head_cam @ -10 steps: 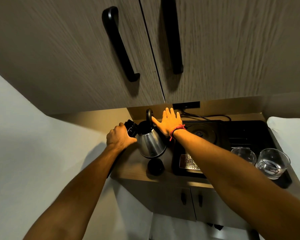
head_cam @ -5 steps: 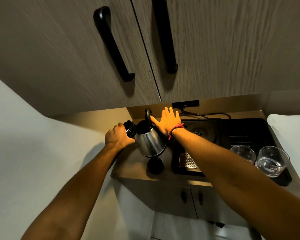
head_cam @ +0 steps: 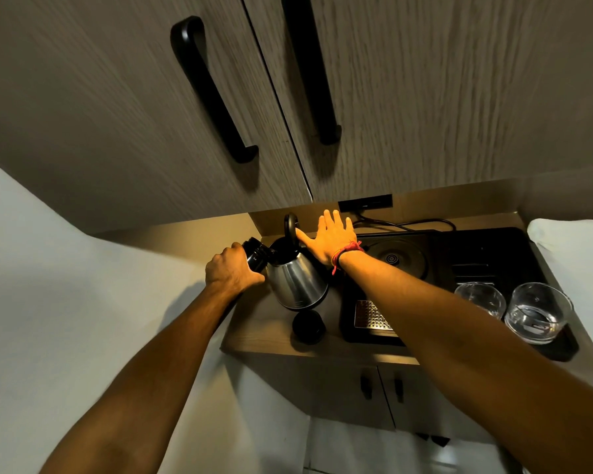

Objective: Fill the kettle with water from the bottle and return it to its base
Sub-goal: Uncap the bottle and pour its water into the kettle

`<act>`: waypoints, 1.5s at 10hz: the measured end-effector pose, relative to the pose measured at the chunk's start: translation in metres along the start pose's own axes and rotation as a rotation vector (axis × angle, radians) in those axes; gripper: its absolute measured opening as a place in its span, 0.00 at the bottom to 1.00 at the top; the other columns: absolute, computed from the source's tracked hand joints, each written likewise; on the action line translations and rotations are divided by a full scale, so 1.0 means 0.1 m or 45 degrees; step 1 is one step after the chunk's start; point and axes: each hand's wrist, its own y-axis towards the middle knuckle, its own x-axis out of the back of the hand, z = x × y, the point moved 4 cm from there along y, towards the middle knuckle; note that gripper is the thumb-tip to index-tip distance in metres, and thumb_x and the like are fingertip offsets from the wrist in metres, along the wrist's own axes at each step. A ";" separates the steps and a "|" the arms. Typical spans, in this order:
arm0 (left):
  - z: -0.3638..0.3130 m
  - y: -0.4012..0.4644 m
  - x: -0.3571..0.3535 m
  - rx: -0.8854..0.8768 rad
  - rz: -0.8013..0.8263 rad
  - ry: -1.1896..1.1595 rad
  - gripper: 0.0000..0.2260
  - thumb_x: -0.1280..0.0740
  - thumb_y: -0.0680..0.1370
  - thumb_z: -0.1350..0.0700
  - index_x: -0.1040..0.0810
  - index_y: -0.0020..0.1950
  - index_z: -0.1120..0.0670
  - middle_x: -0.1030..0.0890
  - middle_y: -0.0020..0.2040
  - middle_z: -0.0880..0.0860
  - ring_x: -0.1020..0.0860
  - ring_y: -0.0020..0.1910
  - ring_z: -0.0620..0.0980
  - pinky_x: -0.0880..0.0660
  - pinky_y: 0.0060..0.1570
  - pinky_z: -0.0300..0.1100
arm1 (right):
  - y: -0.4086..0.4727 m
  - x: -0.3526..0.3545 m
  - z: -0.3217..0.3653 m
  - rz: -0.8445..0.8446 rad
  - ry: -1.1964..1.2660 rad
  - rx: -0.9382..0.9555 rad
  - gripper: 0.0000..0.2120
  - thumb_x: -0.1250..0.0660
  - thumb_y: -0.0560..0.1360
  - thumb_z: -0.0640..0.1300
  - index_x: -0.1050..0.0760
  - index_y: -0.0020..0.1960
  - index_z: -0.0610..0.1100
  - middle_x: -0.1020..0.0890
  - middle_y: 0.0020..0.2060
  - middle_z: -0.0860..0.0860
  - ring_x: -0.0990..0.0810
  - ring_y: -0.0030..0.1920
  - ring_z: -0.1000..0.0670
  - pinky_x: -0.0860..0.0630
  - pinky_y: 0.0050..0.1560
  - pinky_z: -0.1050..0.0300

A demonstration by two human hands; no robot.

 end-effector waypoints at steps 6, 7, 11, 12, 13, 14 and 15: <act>0.05 0.03 0.04 -0.015 0.018 0.116 0.34 0.26 0.64 0.36 0.29 0.61 0.55 0.21 0.53 0.56 0.21 0.49 0.56 0.25 0.42 0.46 | -0.01 0.00 0.00 -0.022 0.016 -0.006 0.50 0.61 0.72 0.75 0.50 0.80 0.39 0.50 0.81 0.43 0.54 0.81 0.43 0.55 0.79 0.41; 0.05 0.03 0.05 -0.015 0.021 0.120 0.35 0.26 0.64 0.36 0.29 0.62 0.55 0.21 0.53 0.56 0.21 0.50 0.56 0.24 0.44 0.47 | -0.01 0.00 0.00 -0.023 0.017 -0.006 0.50 0.61 0.72 0.75 0.50 0.80 0.39 0.50 0.81 0.43 0.54 0.81 0.43 0.55 0.79 0.41; 0.04 0.05 0.09 -0.022 0.035 0.145 0.34 0.26 0.64 0.36 0.29 0.60 0.55 0.21 0.52 0.55 0.22 0.47 0.54 0.24 0.42 0.45 | -0.02 0.01 0.00 -0.017 0.001 -0.004 0.50 0.61 0.72 0.75 0.50 0.80 0.39 0.50 0.81 0.43 0.54 0.81 0.43 0.54 0.79 0.41; 0.05 0.07 0.10 -0.017 0.030 0.158 0.34 0.27 0.63 0.35 0.29 0.60 0.55 0.21 0.50 0.55 0.25 0.44 0.53 0.26 0.39 0.44 | -0.03 0.00 0.01 -0.020 0.002 -0.003 0.50 0.61 0.72 0.75 0.50 0.80 0.39 0.50 0.81 0.43 0.54 0.81 0.44 0.55 0.79 0.42; 0.05 0.08 0.10 -0.015 0.028 0.166 0.34 0.27 0.63 0.35 0.29 0.60 0.55 0.21 0.50 0.55 0.26 0.43 0.52 0.27 0.39 0.44 | -0.03 0.01 0.01 -0.022 0.003 -0.003 0.50 0.62 0.72 0.75 0.50 0.80 0.39 0.50 0.81 0.43 0.54 0.81 0.44 0.55 0.79 0.42; 0.06 0.10 0.10 -0.020 0.024 0.176 0.34 0.27 0.63 0.35 0.29 0.60 0.54 0.21 0.52 0.55 0.24 0.45 0.53 0.27 0.39 0.44 | -0.02 0.01 0.00 -0.022 0.002 0.001 0.50 0.61 0.72 0.75 0.50 0.80 0.39 0.50 0.81 0.43 0.55 0.81 0.44 0.55 0.79 0.42; 0.06 0.10 0.10 -0.023 0.023 0.188 0.34 0.27 0.64 0.34 0.29 0.60 0.54 0.21 0.52 0.55 0.23 0.45 0.54 0.28 0.39 0.44 | -0.02 0.01 0.00 -0.026 0.001 0.004 0.49 0.61 0.72 0.75 0.50 0.80 0.39 0.50 0.81 0.43 0.54 0.81 0.43 0.54 0.79 0.41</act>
